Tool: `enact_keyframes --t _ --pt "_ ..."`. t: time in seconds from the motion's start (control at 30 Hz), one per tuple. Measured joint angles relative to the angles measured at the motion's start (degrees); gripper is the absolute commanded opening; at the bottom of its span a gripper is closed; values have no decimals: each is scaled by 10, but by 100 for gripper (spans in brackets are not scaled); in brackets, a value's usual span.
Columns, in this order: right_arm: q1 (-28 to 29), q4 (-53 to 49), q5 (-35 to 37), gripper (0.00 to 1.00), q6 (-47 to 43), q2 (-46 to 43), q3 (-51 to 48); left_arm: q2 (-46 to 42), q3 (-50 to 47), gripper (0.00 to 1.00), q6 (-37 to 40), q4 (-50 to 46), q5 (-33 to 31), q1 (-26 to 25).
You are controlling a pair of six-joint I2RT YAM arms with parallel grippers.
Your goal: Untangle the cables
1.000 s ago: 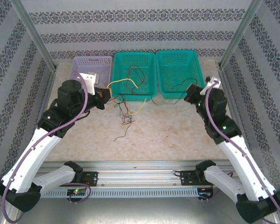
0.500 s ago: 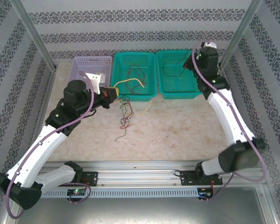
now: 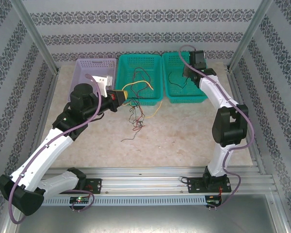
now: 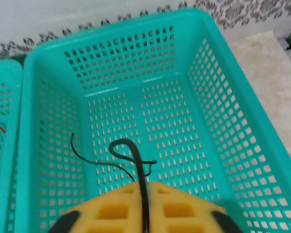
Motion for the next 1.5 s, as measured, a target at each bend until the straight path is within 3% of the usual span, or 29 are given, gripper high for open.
enact_keyframes --t 0.07,0.2,0.37,0.5,0.67,0.87,1.03,1.17,1.5 --pt "0 -2 -5 40 3 -4 0 0 -3 0 -3 1 0 0" --pt "0 0 -24 46 21 -37 -9 0 -4 0 -9 8 0 -2" --pt "4 21 -68 53 50 -139 -55 0 -7 0 -20 23 -3 -4" --pt "33 72 -132 57 74 -275 -176 1 -16 0 -35 36 -7 -4" --pt "132 163 -196 59 90 -451 -395 7 -22 0 -56 52 -14 -8" --pt "207 239 -216 59 104 -568 -608 9 -23 0 -69 68 -17 -8" --pt "290 317 -211 60 90 -565 -681 9 -23 0 -77 77 -17 -8" --pt "330 391 -191 60 75 -506 -702 9 -23 0 -86 77 -17 -8" --pt "342 502 -151 61 53 -365 -695 8 -23 0 -99 78 -17 -14"
